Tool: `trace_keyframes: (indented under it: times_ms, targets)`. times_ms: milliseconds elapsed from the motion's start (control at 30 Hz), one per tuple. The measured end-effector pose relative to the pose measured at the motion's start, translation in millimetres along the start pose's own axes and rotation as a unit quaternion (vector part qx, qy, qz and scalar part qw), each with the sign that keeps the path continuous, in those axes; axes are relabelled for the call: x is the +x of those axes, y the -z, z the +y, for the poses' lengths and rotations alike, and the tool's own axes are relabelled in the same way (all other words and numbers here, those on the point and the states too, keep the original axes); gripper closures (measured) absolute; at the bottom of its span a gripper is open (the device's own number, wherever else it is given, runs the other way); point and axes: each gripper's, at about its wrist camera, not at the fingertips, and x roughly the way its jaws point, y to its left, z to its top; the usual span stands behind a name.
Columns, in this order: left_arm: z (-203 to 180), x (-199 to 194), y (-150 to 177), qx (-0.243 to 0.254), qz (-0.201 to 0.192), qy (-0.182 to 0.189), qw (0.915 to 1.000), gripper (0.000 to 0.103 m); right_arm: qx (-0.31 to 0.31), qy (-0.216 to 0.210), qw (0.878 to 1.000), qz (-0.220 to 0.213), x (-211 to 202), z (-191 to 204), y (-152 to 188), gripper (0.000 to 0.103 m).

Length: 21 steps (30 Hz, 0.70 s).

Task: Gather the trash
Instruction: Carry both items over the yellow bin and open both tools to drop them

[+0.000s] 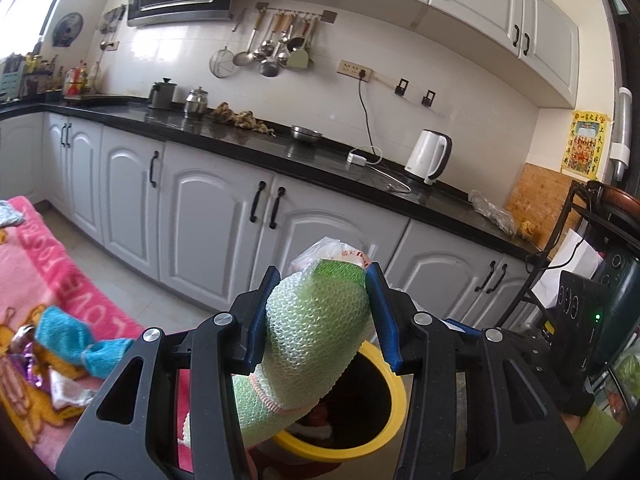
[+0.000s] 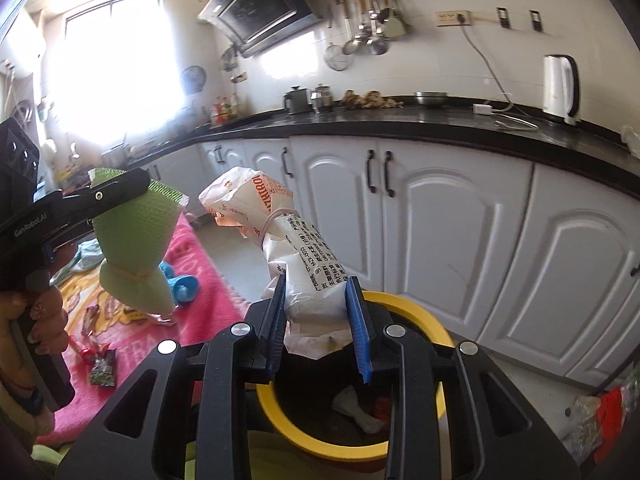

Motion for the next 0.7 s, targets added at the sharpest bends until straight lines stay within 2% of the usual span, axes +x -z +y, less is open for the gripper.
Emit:
trace_keyframes:
  times_ms: [333, 533, 633, 667, 700]
  targets:
    - [-16.3, 45.2, 10.3, -0.003, 0.024, 0.018, 0.9995, 0.067, 0.052, 0.04, 0.998, 0.02, 8.7, -42.1, 12.5, 0.075]
    - [-16.2, 73.5, 22.9, -0.014, 0.042, 0.026, 0.9987, 0.066, 0.05, 0.059, 0.996, 0.041, 24.4, -47.4, 22.6, 0.075]
    - [-12.6, 87.4, 28.2, -0.028, 0.051, 0.025, 0.998, 0.062, 0.048, 0.062, 0.995, 0.056, 35.8, -47.3, 27.5, 0.069]
    - [-10.8, 90.1, 29.4, -0.032, 0.052, 0.025, 0.9978, 0.06, 0.048, 0.069, 0.995, 0.058, 38.1, -47.4, 29.3, 0.063]
    - [-8.3, 92.1, 31.2, -0.036, 0.053, 0.021, 0.9977, 0.058, 0.05, 0.074, 0.994, 0.06, 40.5, -48.4, 30.6, 0.05]
